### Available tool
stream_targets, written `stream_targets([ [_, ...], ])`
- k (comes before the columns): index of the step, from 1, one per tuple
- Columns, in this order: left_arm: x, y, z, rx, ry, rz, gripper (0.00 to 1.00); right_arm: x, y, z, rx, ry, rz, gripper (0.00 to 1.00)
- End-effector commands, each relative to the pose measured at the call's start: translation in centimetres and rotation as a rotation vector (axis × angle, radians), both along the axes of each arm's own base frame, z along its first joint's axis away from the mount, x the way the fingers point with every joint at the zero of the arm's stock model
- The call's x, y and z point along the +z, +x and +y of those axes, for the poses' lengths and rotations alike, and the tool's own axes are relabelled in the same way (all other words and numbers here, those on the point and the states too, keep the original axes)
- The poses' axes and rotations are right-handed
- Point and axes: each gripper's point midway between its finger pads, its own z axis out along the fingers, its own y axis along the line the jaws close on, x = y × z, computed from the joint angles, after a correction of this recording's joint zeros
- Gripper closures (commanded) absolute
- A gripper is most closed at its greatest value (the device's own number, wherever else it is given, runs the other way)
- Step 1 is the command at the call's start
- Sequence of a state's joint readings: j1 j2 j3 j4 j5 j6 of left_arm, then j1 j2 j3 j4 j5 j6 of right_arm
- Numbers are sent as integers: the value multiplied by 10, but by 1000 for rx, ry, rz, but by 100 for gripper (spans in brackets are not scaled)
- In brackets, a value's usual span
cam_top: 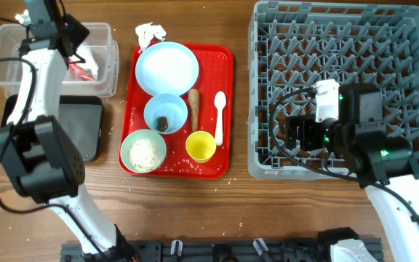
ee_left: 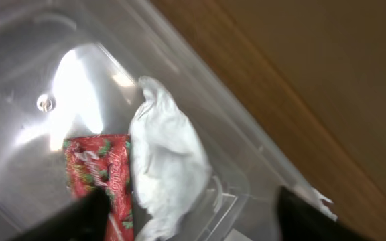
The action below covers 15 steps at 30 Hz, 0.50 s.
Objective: Sort waste into correct bins and load items into the dishwasher rack
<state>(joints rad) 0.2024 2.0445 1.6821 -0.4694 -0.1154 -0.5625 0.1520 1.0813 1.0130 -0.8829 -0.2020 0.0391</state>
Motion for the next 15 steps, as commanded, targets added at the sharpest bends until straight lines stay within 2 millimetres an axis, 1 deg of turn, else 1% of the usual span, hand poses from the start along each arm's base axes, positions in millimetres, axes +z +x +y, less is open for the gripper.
stream_targets([
  [1, -4, 3, 9, 23, 12, -5, 0, 4, 3, 6, 25, 11, -5, 0],
  [3, 6, 7, 9, 13, 26, -35, 0, 4, 3, 6, 25, 11, -5, 0],
  [4, 14, 9, 4, -20, 39, -45, 0, 4, 2, 6, 25, 11, -4, 0],
  [5, 24, 13, -5, -88, 60, -57, 0, 4, 3, 6, 25, 11, -4, 0],
  [6, 40, 21, -29, -210, 103, -79, 1, 4, 3, 6, 25, 11, -6, 0],
  [7, 48, 26, -44, -283, 141, -87, 1, 5, 3, 6, 25, 11, -9, 0],
  [8, 60, 33, -75, -411, 225, -93, 1, 5, 3, 6, 25, 11, -9, 0],
  [10, 68, 41, -118, -518, 367, -92, 1, 5, 4, 6, 25, 11, -13, 0],
  [11, 67, 48, -144, -569, 461, -96, 0, 5, 4, 6, 25, 11, -13, 0],
  [12, 64, 52, -156, -593, 499, -98, 0, 5, 4, 6, 25, 12, -12, 0],
  [13, 55, 59, -172, -619, 535, -102, 0, 5, 3, 6, 25, 11, -9, 0],
  [14, 43, 65, -184, -644, 545, -106, 0, 5, 3, 6, 25, 11, -8, 0],
  [15, 31, 71, -190, -656, 543, -103, 0, 5, 3, 6, 25, 11, -8, 0],
])
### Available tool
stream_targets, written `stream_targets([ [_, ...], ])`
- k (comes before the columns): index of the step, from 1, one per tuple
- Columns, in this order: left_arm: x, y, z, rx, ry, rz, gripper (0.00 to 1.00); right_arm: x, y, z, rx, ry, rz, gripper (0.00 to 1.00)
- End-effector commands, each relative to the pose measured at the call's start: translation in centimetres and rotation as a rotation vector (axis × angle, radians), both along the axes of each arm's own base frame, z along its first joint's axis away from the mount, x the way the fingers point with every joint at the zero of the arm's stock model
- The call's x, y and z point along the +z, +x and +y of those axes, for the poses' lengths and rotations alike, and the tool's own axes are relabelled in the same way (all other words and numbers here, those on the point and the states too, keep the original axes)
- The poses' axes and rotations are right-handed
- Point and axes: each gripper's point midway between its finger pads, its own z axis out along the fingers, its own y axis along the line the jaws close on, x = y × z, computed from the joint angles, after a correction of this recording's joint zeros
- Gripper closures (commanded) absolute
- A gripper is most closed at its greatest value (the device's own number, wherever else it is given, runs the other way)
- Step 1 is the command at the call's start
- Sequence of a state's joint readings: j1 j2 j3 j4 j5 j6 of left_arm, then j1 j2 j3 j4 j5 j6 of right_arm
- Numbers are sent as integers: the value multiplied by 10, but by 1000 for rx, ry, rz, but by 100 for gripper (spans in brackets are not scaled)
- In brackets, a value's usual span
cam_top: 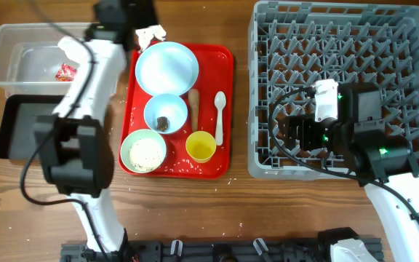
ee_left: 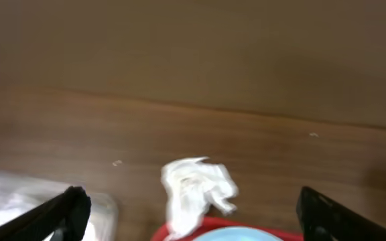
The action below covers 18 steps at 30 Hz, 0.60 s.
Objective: Sort waste into correct bins and load items into the dishwasher rack
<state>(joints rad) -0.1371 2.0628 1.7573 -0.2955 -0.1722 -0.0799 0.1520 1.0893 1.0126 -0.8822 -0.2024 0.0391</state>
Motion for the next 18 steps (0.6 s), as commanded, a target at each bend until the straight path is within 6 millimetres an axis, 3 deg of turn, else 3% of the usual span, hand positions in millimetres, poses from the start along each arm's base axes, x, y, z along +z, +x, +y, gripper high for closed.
stream_targets([
  [1, -37, 21, -9, -41, 147, 23, 0, 7, 3, 6, 25, 12, -16, 0],
  [3, -66, 39, -13, -59, 159, 87, 1, 7, 3, 5, 25, 12, -16, 0],
  [7, -91, 62, -21, -67, 133, 145, 2, 6, 2, 5, 25, 11, -13, 0],
  [11, -126, 62, -17, 12, 48, 188, 7, 5, 0, 5, 25, 10, -4, 0],
  [12, -134, 61, -16, 25, 35, 202, 12, 5, 0, 5, 25, 10, -4, 0],
  [15, -145, 59, -16, 68, -13, 216, 23, 4, -1, 5, 25, 9, 1, 0],
  [18, -151, 57, -16, 80, -24, 229, 25, 2, -4, 4, 25, 7, 18, 0],
])
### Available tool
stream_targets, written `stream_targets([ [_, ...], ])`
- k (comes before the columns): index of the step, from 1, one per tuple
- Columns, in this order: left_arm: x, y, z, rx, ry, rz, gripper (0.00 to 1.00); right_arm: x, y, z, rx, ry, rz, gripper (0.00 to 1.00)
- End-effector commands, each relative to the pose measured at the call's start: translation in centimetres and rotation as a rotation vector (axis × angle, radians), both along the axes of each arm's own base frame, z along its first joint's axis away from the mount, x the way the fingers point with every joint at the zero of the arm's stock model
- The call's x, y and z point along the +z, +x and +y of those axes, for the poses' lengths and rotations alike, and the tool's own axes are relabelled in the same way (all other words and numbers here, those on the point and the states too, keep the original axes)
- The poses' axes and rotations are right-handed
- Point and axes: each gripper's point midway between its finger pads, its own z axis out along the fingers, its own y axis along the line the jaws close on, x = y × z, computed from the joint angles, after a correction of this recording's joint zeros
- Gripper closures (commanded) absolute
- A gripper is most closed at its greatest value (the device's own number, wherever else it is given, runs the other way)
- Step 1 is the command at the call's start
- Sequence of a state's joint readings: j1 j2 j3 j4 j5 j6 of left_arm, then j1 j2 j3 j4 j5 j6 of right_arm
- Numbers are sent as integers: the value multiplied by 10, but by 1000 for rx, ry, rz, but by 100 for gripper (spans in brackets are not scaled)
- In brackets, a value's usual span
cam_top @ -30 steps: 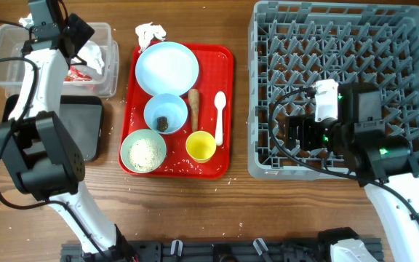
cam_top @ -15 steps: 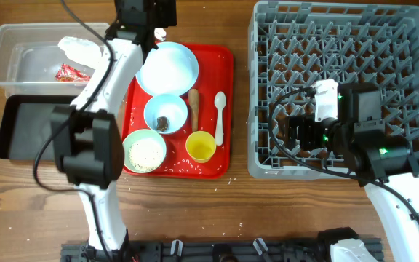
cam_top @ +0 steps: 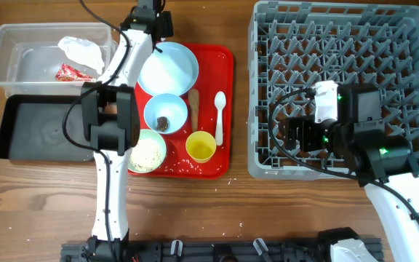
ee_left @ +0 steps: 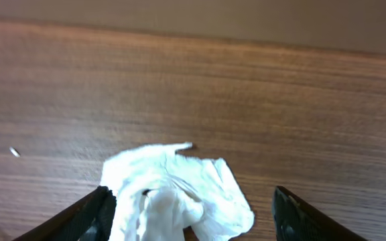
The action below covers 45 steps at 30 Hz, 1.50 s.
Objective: Sort waste into correct bins and load items into the dishwasher rack
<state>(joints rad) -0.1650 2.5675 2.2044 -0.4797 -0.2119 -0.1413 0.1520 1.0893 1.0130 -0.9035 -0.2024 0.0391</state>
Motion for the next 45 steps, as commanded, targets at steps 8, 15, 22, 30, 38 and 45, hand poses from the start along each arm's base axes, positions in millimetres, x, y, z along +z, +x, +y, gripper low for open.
stream_targets([
  [8, -32, -2, 11, 75, -46, 43, 28, 4, -1, 5, 25, 9, 0, 0],
  [15, -42, -1, 15, 82, -45, 49, 59, 6, 2, 5, 25, 11, -11, 0],
  [22, 0, 8, 13, 79, -60, -30, 96, 7, 3, 5, 25, 12, -19, 0],
  [30, 154, -71, 33, 98, -102, 27, 96, 10, 8, 6, 25, 16, -42, 0],
  [38, 130, -131, 177, 469, -170, 216, 81, 10, 8, 6, 25, 16, -42, 0],
  [45, 127, -140, 186, 431, -216, 254, 0, 12, 9, 10, 36, 32, -48, 0],
])
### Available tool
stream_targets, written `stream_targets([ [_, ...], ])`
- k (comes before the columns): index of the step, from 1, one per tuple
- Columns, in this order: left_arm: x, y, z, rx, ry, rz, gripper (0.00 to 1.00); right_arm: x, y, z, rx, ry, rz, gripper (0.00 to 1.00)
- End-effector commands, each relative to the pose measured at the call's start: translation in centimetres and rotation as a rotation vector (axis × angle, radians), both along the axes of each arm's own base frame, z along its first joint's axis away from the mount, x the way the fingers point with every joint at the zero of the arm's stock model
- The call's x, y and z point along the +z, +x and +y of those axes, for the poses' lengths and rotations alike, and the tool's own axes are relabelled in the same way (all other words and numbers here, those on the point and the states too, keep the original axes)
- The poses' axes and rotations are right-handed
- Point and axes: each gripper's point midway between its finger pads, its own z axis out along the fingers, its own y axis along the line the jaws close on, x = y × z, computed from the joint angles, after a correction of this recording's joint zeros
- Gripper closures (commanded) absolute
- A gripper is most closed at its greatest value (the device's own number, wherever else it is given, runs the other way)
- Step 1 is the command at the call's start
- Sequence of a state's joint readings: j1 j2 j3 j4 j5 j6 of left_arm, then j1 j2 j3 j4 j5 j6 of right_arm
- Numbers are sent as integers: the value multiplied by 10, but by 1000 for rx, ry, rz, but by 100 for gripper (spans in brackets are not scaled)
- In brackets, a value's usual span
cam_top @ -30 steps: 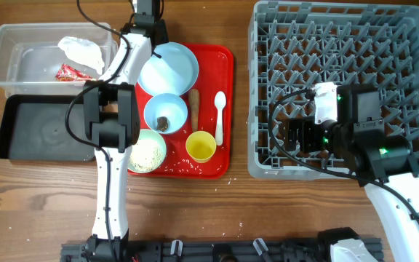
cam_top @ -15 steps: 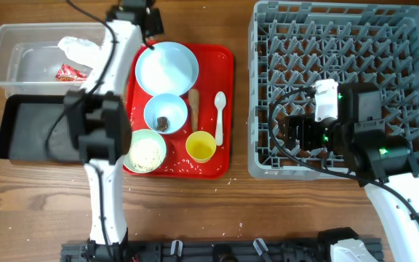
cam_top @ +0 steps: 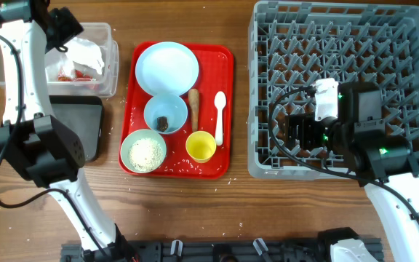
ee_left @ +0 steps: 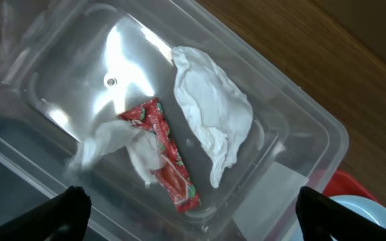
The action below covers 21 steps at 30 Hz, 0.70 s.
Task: Sort waste into correct bins and load items into the dishwasher rack
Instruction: 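Grasp the green bowl of rice with the left gripper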
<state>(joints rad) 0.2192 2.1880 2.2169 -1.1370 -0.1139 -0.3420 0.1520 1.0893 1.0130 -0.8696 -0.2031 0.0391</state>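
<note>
My left gripper [ee_left: 196, 215] hangs open over the clear waste bin [ee_left: 52, 60]; in the overhead view the left gripper [cam_top: 58, 28] is at the far left. Inside the bin lie a white tissue [ee_left: 213, 114], a red wrapper [ee_left: 166, 164] and a second, blurred white napkin [ee_left: 109, 144] on the wrapper's left end. My right gripper [cam_top: 297, 131] is low over the grey dishwasher rack [cam_top: 340, 44]; its jaws cannot be made out. The red tray [cam_top: 225, 69] holds a pale blue plate [cam_top: 166, 67], blue bowl [cam_top: 166, 113], green bowl of rice [cam_top: 143, 151], yellow cup [cam_top: 201, 146], white spoon [cam_top: 220, 116] and a brown stick [cam_top: 193, 109].
A black tray [cam_top: 78, 127] sits just in front of the clear bin, partly under my left arm. Crumbs lie scattered on the red tray. The rack fills the right side of the wooden table [cam_top: 195, 211].
My left gripper was open around the crumpled napkin at the red tray's far edge. Now it is open over the clear bin, the napkin is inside, and that spot on the table is bare.
First my left gripper was over the bin, which held one tissue and the wrapper, with a napkin lying beyond the tray. Then it faced that napkin, then straddled it. Now the napkin lies in the bin. The right arm stayed still over the rack.
</note>
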Motion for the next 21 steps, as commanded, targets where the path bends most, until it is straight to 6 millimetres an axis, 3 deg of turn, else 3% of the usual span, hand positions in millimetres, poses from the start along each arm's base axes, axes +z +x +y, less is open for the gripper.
stream_targets([
  [1, -3, 1, -22, -63, -30, 12, 0, 7, 2, 8, 36, 26, -14, 0],
  [4, 26, -6, -42, -108, -74, -31, 0, 7, 2, 8, 36, 26, -15, 0],
  [6, 66, -32, -69, -160, -122, -62, 0, 7, 2, 9, 36, 27, -14, 0],
  [7, 77, -44, -77, -173, -128, -55, 0, 8, 1, 11, 46, 41, -12, 0],
  [10, 106, -115, -117, -240, -149, 54, 0, 11, -2, 22, 83, 93, -9, 0],
  [13, 115, -162, -143, -311, -95, 153, 0, 12, -1, 22, 84, 92, -14, 0],
  [16, 100, -189, -173, -369, -103, 212, 0, 12, -1, 22, 84, 92, -14, 0],
  [21, 6, -213, -213, -478, -104, 293, 8, 12, 0, 21, 83, 89, -18, 0],
])
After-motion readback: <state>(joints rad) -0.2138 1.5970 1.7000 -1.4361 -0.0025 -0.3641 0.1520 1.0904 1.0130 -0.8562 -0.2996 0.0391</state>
